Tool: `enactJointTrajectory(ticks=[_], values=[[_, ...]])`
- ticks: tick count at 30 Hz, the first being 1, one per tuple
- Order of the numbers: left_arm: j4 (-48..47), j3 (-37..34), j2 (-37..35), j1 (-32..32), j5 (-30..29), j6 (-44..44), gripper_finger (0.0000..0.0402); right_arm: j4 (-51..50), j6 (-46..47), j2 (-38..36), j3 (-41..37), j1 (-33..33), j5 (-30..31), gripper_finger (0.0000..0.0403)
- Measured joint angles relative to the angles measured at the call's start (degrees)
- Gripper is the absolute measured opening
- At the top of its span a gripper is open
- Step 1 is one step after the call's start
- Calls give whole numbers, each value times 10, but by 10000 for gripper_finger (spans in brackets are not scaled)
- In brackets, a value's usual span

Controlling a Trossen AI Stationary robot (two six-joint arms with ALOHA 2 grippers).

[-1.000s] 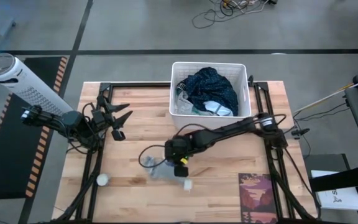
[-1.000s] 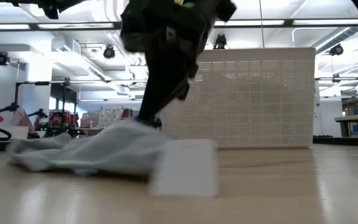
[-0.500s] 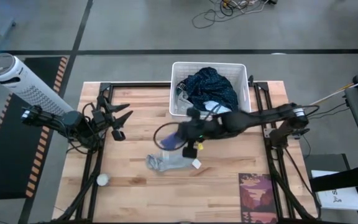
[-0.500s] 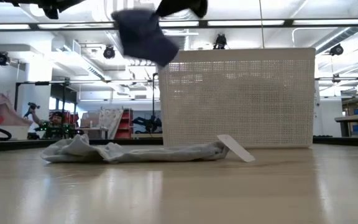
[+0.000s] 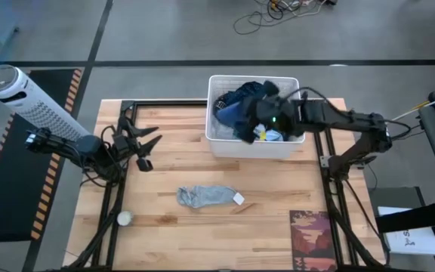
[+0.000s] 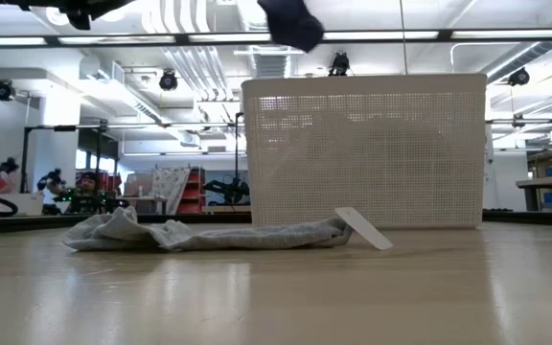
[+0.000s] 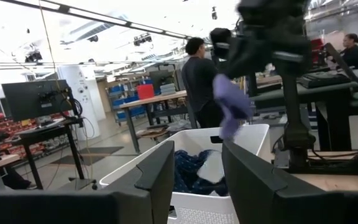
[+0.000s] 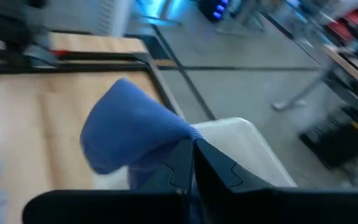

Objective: Sort clothes
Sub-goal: Put the violet sock into the white laundry bin

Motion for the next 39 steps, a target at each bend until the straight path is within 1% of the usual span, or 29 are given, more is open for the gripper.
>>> enactJointTrajectory(ticks=[3, 8, 11, 14, 20, 24, 26, 28, 31, 35, 39], values=[[0, 0, 4, 0, 0, 0, 117, -35, 0, -14, -1, -41, 0, 0], [0, 0, 15, 0, 0, 0, 116, -91, 14, -10, -7, -111, -3, 0], [0, 0, 20, 0, 0, 3, 119, -99, 18, 0, -22, -152, -40, 0], [0, 0, 26, 0, 0, 4, 120, -86, 26, 15, -49, -189, -79, 0], [0, 0, 45, 0, 0, -2, 115, -61, 43, 66, -109, -257, -192, 0], [-1, 0, 63, 0, 1, -4, 114, -26, 43, 122, -135, -281, -259, 0], [-5, 0, 73, 0, 1, -14, 114, -22, 42, 157, -139, -289, -282, 0], [-20, 0, 82, 0, 1, -29, 114, -16, 42, 191, -138, -294, -295, 0], [-44, 0, 97, 0, 1, -53, 114, -9, 42, 227, -135, -293, -295, 0], [-80, 0, 114, 0, 5, -77, 114, -8, 40, 241, -135, -290, -298, 0], [-107, 0, 130, 0, 41, -98, 114, -23, 43, 218, -130, -287, -296, 0]])
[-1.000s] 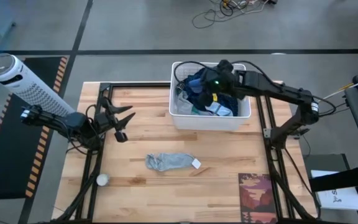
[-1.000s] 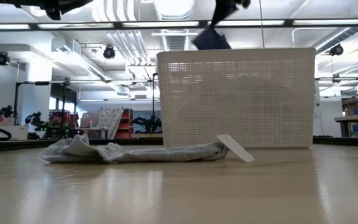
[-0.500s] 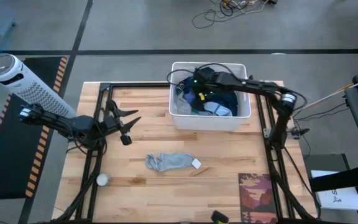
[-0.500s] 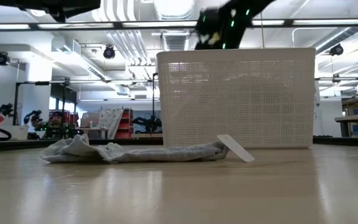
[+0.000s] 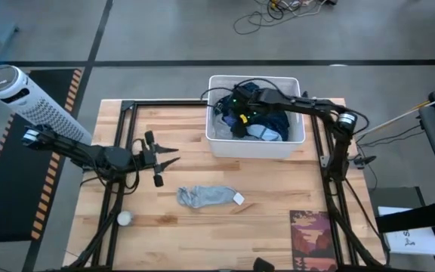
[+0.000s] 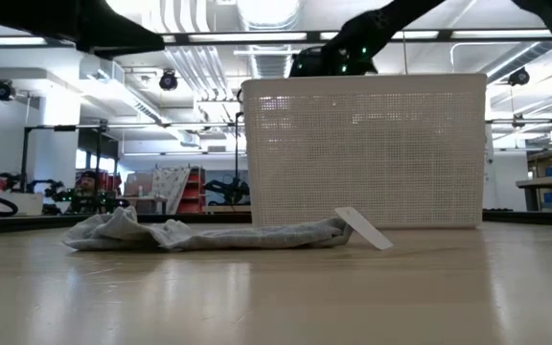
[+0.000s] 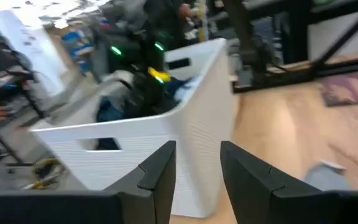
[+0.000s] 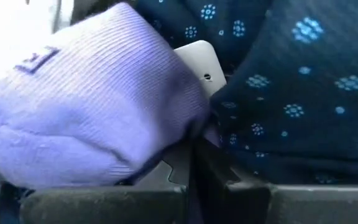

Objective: Sort clothes
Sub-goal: Put the violet sock into the white laundry bin, then put the gray sock into the white laundry bin

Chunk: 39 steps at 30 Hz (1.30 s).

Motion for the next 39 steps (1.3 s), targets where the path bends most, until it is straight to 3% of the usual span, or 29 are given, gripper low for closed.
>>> enactJointTrajectory(ticks=[7, 17, 23, 34, 39], values=[[-11, 0, 29, 0, 86, -43, 114, -41, -18, -79, 38, 15, 0, 33], [-52, 0, 112, 0, 189, -87, 118, -84, -12, -182, 93, 37, 0, 184], [-60, 0, 160, -2, 262, -101, 156, -117, -5, -229, 124, 53, 0, 246], [-95, 34, 274, -14, 282, -104, 242, -146, 15, -293, 125, 72, 2, 273], [-94, 61, 332, -15, 329, -104, 261, -152, 15, -298, 125, 72, 2, 268]])
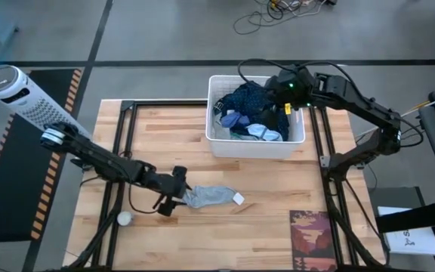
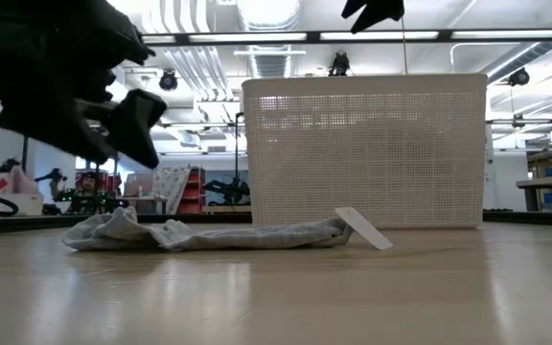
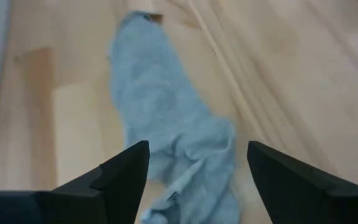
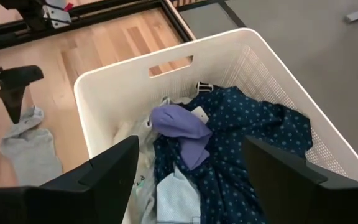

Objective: Sort clothes
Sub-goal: Put the gray sock into the white laundry bin

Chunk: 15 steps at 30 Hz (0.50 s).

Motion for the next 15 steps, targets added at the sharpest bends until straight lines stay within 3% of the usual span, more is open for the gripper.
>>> enactJointTrajectory(ticks=[15], values=[[-37, 58, 160, -6, -5, 10, 248, -7, -3, 0, 0, 0, 0, 272]])
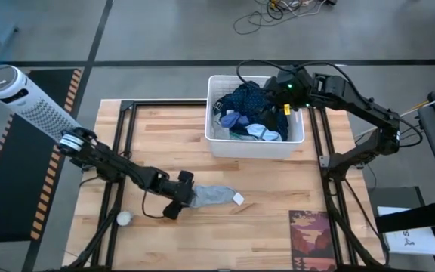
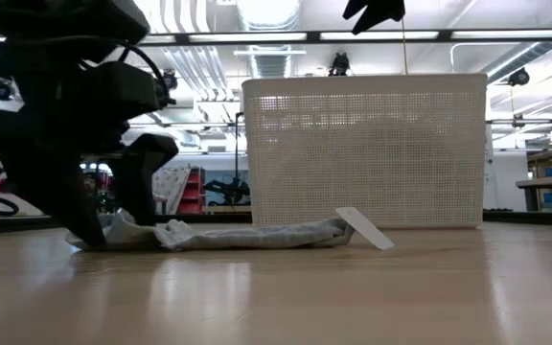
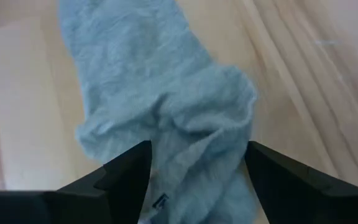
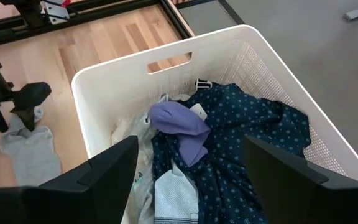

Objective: Sort clothes
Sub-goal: Put the gray sock into the white laundry bin

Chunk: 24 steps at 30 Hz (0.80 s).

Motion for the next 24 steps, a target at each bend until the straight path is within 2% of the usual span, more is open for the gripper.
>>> enactJointTrajectory(ticks=[5, 9, 13, 20, 24], values=[[5, 20, 34, 0, 1, 6, 239, -4, -3, 0, 0, 0, 0, 262], [-11, 37, 51, 0, 0, 10, 216, -6, -3, 0, 0, 0, 0, 249], [-48, 55, 53, -1, -17, 10, 163, -7, -3, 0, 0, 0, 0, 232], [-84, 65, 38, 1, -60, 39, 23, -14, -8, 0, 0, 0, 0, 195], [-101, 70, 34, 1, -100, 54, 10, -29, -17, 0, 0, 0, -1, 155]])
